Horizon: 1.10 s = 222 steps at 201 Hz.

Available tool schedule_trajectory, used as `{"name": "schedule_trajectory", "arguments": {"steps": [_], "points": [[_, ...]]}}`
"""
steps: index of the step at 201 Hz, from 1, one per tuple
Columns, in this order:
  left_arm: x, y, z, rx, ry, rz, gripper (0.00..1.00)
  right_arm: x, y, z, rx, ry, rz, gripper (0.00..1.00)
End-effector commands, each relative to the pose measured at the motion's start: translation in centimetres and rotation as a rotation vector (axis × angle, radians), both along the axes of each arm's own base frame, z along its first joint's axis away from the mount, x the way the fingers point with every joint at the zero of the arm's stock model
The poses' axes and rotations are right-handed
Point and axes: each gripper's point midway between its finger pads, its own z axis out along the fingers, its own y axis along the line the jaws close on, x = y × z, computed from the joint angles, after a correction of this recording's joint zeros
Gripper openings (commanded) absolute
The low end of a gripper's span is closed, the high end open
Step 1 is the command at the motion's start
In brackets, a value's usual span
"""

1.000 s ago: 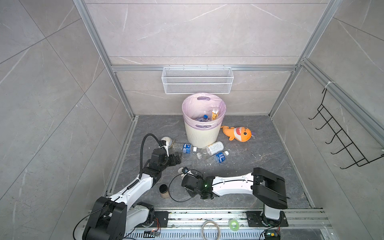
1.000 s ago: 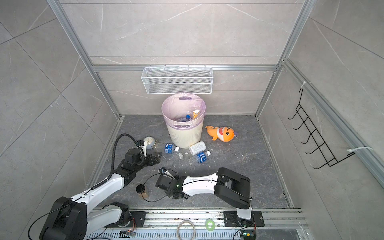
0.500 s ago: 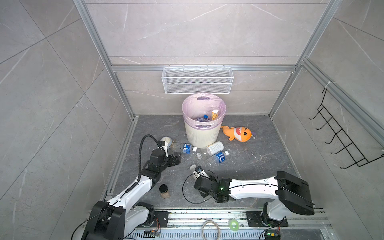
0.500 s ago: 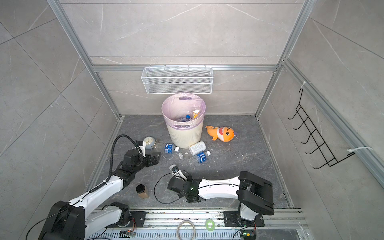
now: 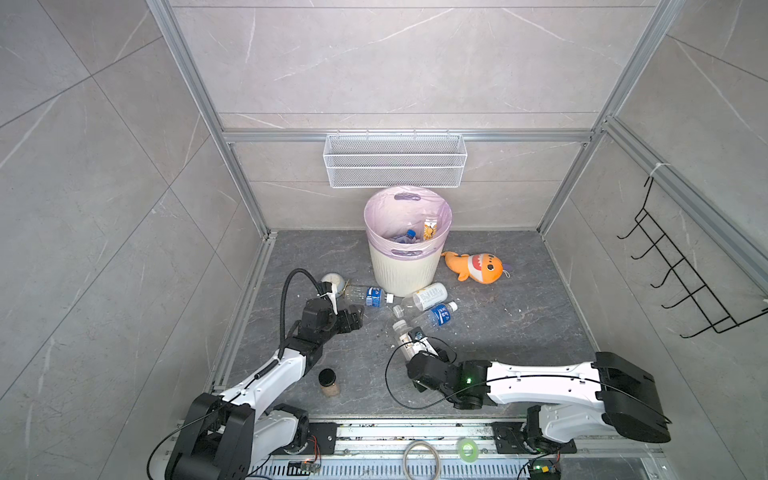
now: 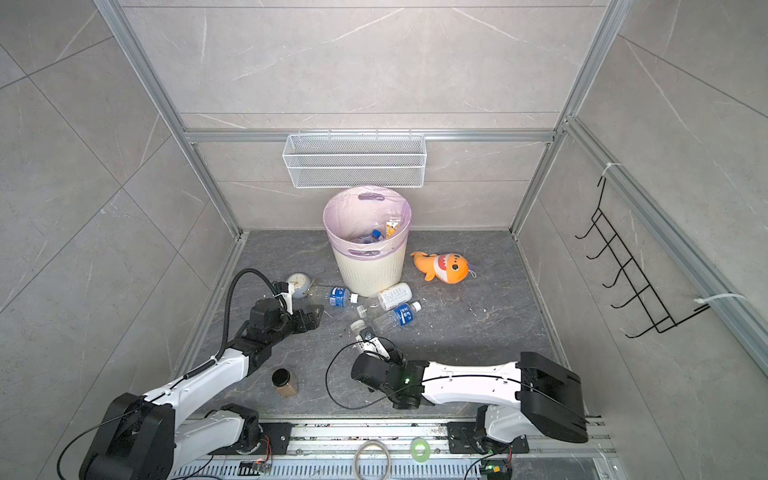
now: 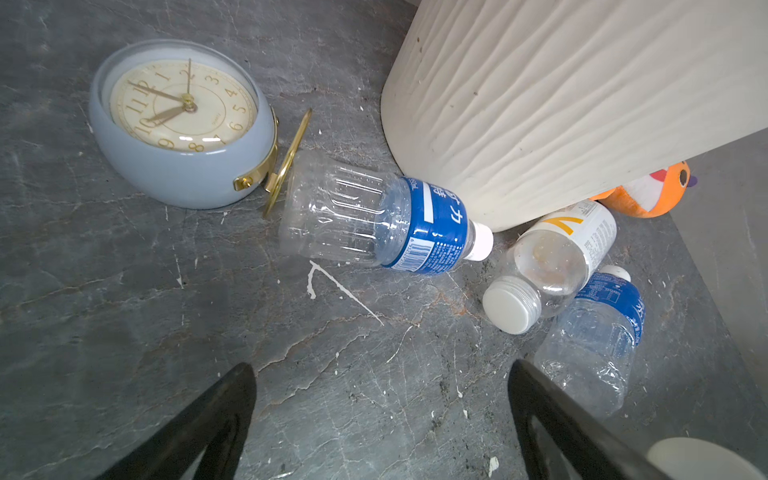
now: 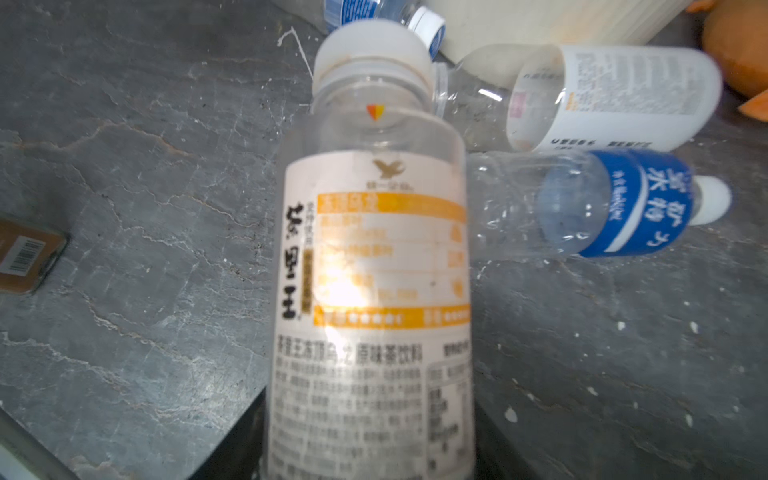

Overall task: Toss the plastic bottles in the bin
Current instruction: 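Lift the tea bottle with the right gripper and carry it over the bin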

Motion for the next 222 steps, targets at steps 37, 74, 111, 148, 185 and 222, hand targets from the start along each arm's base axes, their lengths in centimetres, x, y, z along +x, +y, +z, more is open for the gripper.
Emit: {"name": "schedule_trajectory", "arguments": {"steps": [37, 74, 111, 148, 185, 222], "points": [[1.0, -1.6, 1.5, -0.057, -0.032, -0.068, 0.97, 0.7, -2.6, 4.0, 0.075, -0.12, -0.089, 0.46], [0.9, -2.2, 1.6, -0.074, -0.039, -0.101, 0.97, 0.7, -3.2, 6.5, 0.13, -0.178, -0.107, 0.46], [0.9, -2.9, 1.8, -0.096, -0.045, -0.136, 0.97, 0.9, -4.0, 9.4, 0.17, -0.225, -0.128, 0.46], [0.8, -3.3, 1.8, -0.111, -0.048, -0.158, 0.97, 1.3, -4.2, 13.5, 0.219, -0.278, -0.139, 0.46], [0.9, -3.5, 1.6, -0.115, -0.041, -0.166, 0.97, 2.0, -3.9, 19.4, 0.282, -0.357, -0.15, 0.46], [1.0, -3.8, 1.3, -0.126, -0.032, -0.178, 0.97, 5.7, -2.9, 26.2, 0.337, -0.357, -0.174, 0.46]]}}
